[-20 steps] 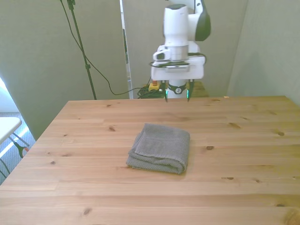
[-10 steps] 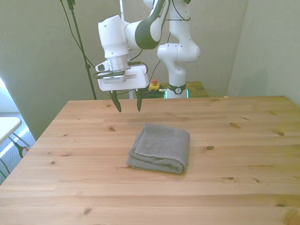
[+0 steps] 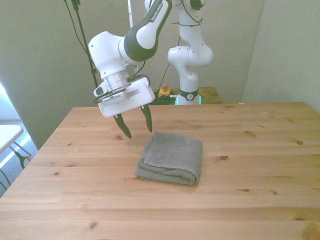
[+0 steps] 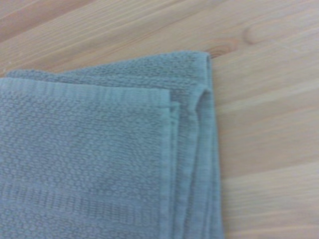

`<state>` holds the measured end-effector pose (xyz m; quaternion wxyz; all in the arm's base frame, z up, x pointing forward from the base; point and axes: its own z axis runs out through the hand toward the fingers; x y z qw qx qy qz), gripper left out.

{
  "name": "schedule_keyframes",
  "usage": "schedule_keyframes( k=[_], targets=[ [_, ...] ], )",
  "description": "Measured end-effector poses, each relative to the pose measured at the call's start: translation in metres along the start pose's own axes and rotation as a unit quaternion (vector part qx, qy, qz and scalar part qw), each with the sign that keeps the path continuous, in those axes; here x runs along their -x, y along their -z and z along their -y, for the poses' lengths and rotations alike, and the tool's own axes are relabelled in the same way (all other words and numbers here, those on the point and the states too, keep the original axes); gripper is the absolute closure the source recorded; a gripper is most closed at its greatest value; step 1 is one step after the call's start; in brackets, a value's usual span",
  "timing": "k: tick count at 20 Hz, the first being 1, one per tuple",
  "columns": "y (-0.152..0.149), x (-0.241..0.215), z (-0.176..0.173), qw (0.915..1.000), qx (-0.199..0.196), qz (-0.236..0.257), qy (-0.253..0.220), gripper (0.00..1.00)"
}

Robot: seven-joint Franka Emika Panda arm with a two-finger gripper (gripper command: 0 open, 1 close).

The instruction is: Unfold the towel

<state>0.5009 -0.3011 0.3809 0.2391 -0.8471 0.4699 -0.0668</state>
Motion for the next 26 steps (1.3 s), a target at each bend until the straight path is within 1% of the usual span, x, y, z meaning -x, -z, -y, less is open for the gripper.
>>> schedule_keyframes(
  k=[3, 5, 9, 15, 16, 21, 26],
  targets=[
    [-0.016, 0.013, 0.012, 0.9980, -0.019, 0.057, 0.019, 0.00],
    [-0.016, 0.017, 0.014, 0.9964, -0.021, 0.079, 0.024, 0.00],
    [-0.012, 0.019, 0.008, 0.9948, -0.023, 0.097, 0.021, 0.00],
    [-0.017, 0.017, -0.008, 0.9945, -0.021, 0.102, 0.013, 0.00],
    [-0.021, 0.017, -0.007, 0.9941, -0.020, 0.106, 0.015, 1.00],
    [-0.042, 0.014, -0.003, 0.9926, -0.020, 0.118, 0.019, 1.00],
    [-0.041, 0.014, 0.001, 0.9924, -0.021, 0.119, 0.025, 1.00]
  ],
)
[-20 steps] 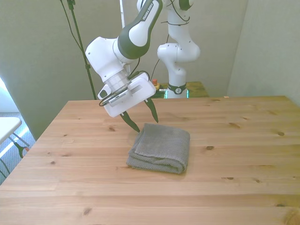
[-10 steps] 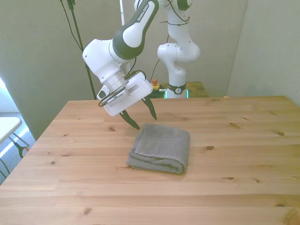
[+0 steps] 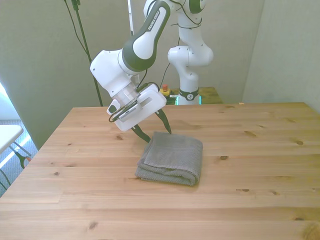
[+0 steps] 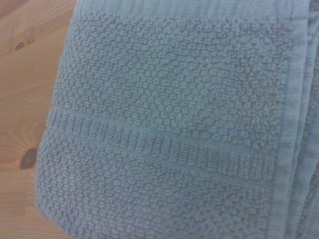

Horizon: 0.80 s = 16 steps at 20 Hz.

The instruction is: Unfold the towel

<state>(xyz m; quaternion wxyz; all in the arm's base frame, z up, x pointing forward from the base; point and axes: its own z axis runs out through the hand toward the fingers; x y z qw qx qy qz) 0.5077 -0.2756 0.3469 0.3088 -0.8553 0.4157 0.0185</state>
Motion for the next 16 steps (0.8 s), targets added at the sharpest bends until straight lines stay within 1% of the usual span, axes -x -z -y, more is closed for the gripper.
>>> schedule_keyframes(
  k=[11, 16],
  targets=[
    [-0.0008, 0.0007, 0.0015, 1.0000, 0.000, 0.001, 0.004, 1.00],
    [0.0069, 0.0033, 0.0038, 0.9999, -0.004, -0.002, 0.009, 1.00]
  ],
)
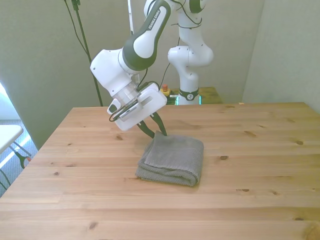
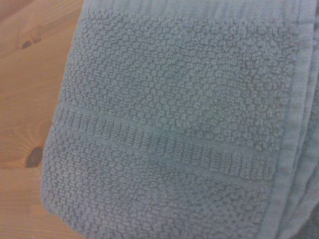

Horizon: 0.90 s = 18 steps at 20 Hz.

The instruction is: Unfold the towel

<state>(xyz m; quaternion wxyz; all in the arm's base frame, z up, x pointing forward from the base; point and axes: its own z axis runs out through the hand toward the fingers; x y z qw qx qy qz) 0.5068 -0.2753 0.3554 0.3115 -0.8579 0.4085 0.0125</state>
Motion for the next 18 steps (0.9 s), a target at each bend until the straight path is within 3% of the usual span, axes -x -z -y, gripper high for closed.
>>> schedule_keyframes(
  k=[8, 18],
  targets=[
    [0.032, 0.024, 0.038, 0.9987, -0.015, -0.012, 0.046, 1.00],
    [0.025, 0.074, 0.162, 0.9855, -0.007, -0.025, 0.168, 1.00]
  ],
)
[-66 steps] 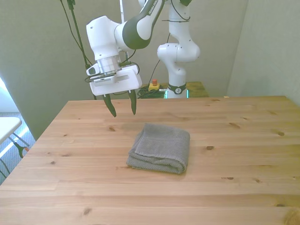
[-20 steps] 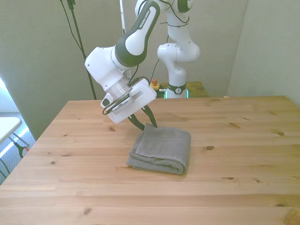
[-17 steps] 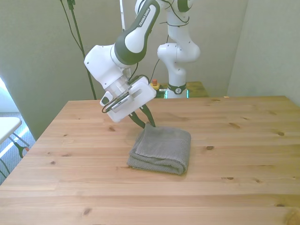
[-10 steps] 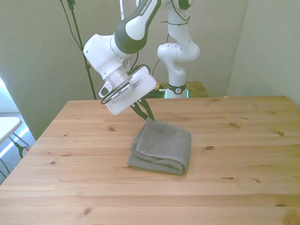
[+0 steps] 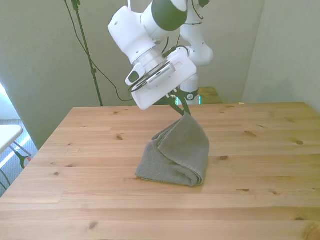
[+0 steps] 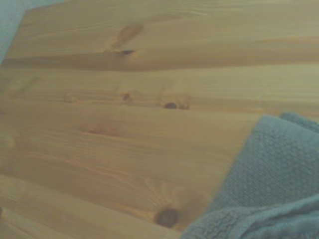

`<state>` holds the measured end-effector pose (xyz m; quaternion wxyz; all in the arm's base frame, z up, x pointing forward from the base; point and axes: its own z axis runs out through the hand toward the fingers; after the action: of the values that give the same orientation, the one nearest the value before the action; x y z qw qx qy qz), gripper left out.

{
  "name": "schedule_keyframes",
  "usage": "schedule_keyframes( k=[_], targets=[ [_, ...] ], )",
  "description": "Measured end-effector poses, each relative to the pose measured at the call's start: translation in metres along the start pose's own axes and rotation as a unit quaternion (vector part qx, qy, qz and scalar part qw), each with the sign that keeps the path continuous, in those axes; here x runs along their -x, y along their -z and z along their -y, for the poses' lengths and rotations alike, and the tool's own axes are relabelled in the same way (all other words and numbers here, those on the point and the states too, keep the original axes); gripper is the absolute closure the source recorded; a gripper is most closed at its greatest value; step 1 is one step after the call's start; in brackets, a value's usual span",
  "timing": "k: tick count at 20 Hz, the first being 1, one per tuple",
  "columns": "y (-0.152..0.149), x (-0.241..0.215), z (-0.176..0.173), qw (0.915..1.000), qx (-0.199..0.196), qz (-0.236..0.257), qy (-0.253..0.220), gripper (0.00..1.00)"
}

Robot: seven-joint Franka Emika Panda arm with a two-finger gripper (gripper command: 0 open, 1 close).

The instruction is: Unfold the towel

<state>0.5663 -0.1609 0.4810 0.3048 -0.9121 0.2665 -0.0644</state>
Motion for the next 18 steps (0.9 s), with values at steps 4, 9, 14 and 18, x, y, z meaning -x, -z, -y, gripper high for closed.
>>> schedule_keyframes(
  k=[4, 9, 14, 18],
  targets=[
    [-0.022, -0.003, 0.039, 0.9989, 0.002, 0.014, 0.045, 1.00],
    [-0.053, -0.008, 0.075, 0.9932, -0.003, 0.056, 0.102, 1.00],
    [-0.091, -0.009, 0.089, 0.9775, -0.009, 0.131, 0.165, 0.00],
    [-0.114, -0.003, 0.093, 0.9632, -0.010, 0.174, 0.205, 0.00]
  ],
)
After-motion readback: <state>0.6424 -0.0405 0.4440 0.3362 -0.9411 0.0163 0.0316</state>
